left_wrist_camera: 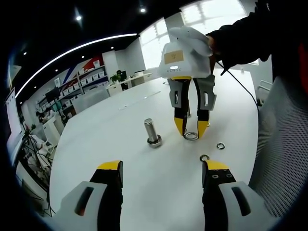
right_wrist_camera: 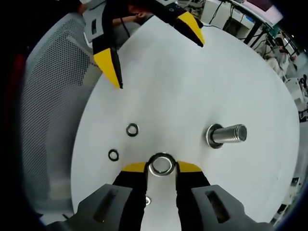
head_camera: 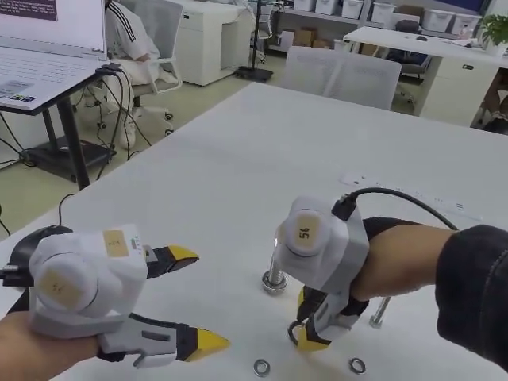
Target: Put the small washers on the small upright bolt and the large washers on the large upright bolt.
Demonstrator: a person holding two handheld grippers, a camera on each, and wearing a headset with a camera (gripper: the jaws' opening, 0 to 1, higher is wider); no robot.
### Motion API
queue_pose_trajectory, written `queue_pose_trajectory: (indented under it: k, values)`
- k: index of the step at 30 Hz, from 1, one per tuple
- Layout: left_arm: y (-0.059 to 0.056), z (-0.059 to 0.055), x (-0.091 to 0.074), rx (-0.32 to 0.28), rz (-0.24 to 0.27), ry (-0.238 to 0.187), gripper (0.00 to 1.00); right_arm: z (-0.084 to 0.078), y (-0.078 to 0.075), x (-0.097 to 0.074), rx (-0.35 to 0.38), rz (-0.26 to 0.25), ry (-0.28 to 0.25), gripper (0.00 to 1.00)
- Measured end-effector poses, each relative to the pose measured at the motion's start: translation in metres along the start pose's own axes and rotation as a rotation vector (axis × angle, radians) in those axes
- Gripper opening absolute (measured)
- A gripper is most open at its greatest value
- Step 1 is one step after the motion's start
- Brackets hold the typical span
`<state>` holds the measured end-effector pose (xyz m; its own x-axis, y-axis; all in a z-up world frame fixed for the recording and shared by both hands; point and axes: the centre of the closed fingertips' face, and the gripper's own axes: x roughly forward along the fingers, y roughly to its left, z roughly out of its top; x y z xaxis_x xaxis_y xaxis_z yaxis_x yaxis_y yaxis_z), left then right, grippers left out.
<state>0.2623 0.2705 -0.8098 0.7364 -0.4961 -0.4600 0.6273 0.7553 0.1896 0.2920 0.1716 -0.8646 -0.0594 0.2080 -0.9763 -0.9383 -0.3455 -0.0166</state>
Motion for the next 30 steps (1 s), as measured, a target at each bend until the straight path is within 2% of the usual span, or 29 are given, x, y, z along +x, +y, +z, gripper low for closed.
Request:
queue_pose_trajectory:
  k: [10,16,30]
  values:
    - [-0.001,0.000,0.001,0.000,-0.007,0.001,0.66,-0.004,-0.009,-0.015,0.010,-0.023,-0.005,0.23]
    - [-0.001,0.001,0.002,0.003,-0.010,0.001,0.66,-0.005,-0.015,-0.030,0.010,-0.048,-0.011,0.23]
    - [-0.002,0.003,0.002,0.003,-0.011,-0.009,0.66,0.002,-0.032,-0.058,-0.002,-0.098,-0.026,0.23]
